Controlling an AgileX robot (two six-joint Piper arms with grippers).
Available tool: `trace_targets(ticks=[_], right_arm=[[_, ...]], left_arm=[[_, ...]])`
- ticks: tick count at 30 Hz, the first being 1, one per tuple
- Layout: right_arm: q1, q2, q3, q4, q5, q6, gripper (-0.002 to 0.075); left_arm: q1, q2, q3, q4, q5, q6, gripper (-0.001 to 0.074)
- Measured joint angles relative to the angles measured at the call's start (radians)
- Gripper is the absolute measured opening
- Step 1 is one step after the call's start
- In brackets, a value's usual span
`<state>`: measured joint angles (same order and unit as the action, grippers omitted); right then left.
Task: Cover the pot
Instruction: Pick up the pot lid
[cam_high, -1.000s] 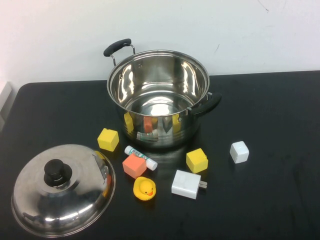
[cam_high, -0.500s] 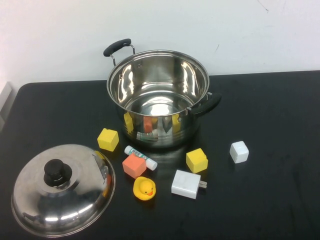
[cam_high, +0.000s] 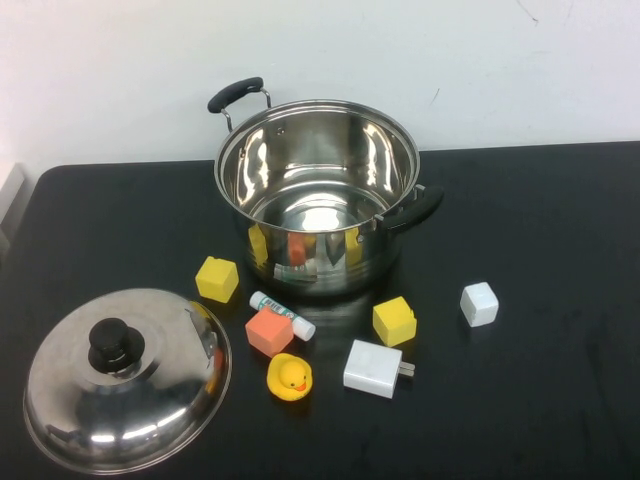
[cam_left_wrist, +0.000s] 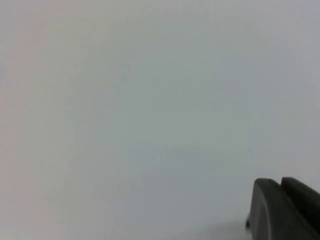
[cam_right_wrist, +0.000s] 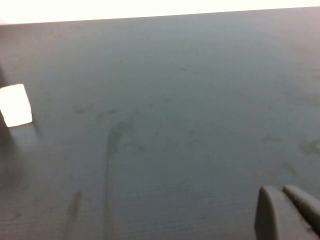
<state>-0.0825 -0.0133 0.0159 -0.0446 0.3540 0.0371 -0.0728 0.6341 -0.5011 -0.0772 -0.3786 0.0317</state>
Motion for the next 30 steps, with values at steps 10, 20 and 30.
trace_targets(ticks=[10,20,30], right_arm=[[0.0,0.0,0.0,0.0,0.0,0.0,-0.0002],[0.0,0.0,0.0,0.0,0.0,0.0,-0.0002],[0.0,0.0,0.0,0.0,0.0,0.0,-0.0002]], left_arm=[[0.0,0.326,0.17,0.077,-0.175,0.013,0.0138],[0.0,0.569,0.19,0.026,-0.229,-0.01,0.0477],[0.0,0.758,0.19,0.087,-0.311,-0.043,0.0545]])
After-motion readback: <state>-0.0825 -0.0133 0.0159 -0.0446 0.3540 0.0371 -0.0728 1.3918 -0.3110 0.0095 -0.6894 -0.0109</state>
